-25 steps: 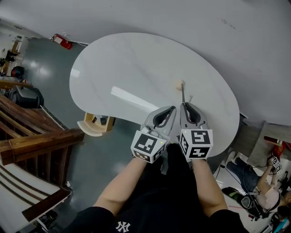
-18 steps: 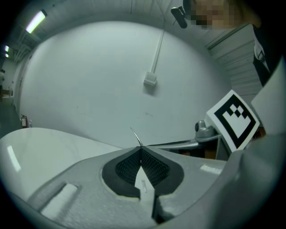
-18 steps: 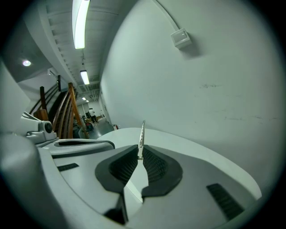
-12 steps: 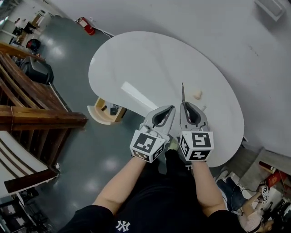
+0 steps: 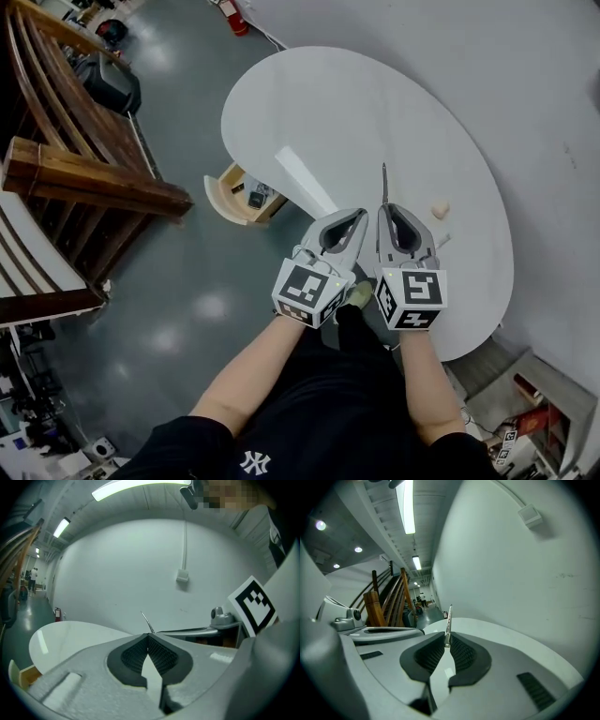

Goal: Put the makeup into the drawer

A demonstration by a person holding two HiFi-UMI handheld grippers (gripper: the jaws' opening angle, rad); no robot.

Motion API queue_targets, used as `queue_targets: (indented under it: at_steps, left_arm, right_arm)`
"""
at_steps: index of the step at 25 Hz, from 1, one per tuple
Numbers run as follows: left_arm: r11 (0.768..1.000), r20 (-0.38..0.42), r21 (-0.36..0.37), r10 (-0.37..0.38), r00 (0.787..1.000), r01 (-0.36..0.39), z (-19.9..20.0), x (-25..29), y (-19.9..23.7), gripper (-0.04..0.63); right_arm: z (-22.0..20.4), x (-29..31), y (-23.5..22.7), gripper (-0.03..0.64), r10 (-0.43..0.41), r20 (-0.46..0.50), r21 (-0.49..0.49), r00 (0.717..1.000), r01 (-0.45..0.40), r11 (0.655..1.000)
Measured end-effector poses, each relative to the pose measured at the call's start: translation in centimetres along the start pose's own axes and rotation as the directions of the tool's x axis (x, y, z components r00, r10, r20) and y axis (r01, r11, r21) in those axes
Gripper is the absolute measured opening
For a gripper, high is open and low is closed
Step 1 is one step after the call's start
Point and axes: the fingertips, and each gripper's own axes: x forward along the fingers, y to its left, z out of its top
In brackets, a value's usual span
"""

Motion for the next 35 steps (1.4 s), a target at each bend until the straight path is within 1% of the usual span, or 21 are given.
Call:
queue_targets:
  at_steps: [5,9,16,21,27,31,35]
  left_arm:
    - [0.998,0.017,-0.018,0.057,0.998,-0.057,0.1,-2.3,2.9,0.010]
    - [0.996,0.032,-0.031,0.088,0.996,-0.087,0.4,-3.8,5.6,0.009]
    - [0.984,0.032,-0.075,0.166,0.986,-0.163,-0.7,-6.8,12.6,0.010]
    - [0.967,0.014,-0.104,0.237,0.972,-0.234,-2.4,-10.1,18.8,0.011]
    - [0.937,-0.024,-0.153,0.315,0.949,-0.315,-5.8,-13.5,25.7,0.010]
    - [0.925,-0.047,-0.173,0.336,0.941,-0.339,-7.8,-15.0,28.8,0.009]
    - [0.916,-0.064,-0.186,0.349,0.935,-0.355,-10.0,-15.3,31.8,0.010]
  right_arm:
    - [0.1,1.6,3.7,0.046,0.063,-0.012,-0.034,0.998,-0.063,0.997]
    - [0.3,3.3,6.8,0.047,0.108,-0.019,-0.063,0.994,-0.109,0.992]
    - [-0.8,8.0,13.6,0.046,0.213,-0.036,-0.100,0.976,-0.215,0.971]
    - [-3.1,12.1,18.8,0.046,0.262,-0.090,-0.115,0.961,-0.272,0.955]
    - [-6.6,17.3,23.7,0.046,0.307,-0.156,-0.124,0.939,-0.327,0.937]
    - [-9.3,20.0,26.2,0.047,0.321,-0.203,-0.129,0.925,-0.351,0.927]
    - [-11.9,22.9,27.3,0.047,0.322,-0.241,-0.138,0.915,-0.361,0.922]
